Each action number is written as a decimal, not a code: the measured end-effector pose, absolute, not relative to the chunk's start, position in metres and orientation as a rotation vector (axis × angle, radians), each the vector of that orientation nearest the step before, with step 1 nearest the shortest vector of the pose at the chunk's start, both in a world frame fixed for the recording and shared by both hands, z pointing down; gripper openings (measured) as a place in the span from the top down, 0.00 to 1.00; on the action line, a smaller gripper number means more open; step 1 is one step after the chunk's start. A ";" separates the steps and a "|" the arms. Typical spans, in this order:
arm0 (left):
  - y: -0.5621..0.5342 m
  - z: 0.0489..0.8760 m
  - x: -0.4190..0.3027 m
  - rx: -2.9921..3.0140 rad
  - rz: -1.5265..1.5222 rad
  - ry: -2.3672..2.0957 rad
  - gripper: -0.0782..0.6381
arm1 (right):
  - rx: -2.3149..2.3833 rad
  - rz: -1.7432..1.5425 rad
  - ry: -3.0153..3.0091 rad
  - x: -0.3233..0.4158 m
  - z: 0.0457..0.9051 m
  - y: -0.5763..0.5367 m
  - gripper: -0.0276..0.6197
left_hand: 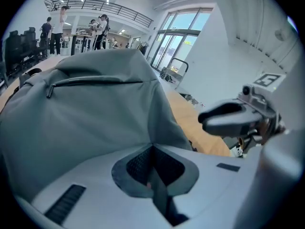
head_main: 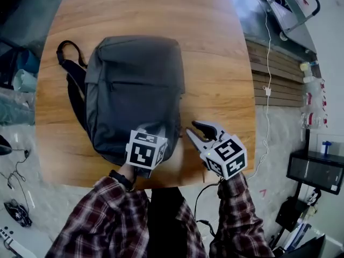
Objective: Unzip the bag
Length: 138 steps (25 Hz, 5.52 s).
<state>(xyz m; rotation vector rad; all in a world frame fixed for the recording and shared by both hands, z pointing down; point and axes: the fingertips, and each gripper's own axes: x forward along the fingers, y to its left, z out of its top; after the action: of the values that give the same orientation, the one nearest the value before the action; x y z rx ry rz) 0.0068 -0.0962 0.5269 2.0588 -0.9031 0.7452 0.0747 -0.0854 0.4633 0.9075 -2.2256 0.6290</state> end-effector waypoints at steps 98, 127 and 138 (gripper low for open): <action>-0.076 0.480 0.056 2.286 0.714 -0.621 0.88 | 0.864 0.038 -2.023 0.099 0.511 -0.123 0.93; -0.170 0.518 0.121 3.088 1.514 -0.319 0.88 | 0.621 0.187 -1.828 0.053 0.492 -0.007 0.93; -0.215 0.516 0.115 3.156 1.490 -0.533 0.88 | 0.717 0.329 -2.006 0.006 0.474 0.048 0.93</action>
<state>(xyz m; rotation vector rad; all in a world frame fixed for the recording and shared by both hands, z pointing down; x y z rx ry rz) 0.1146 -0.2152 0.5155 3.1559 -0.5329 1.4897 0.0057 0.0485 0.4742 0.7167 -2.0058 0.3294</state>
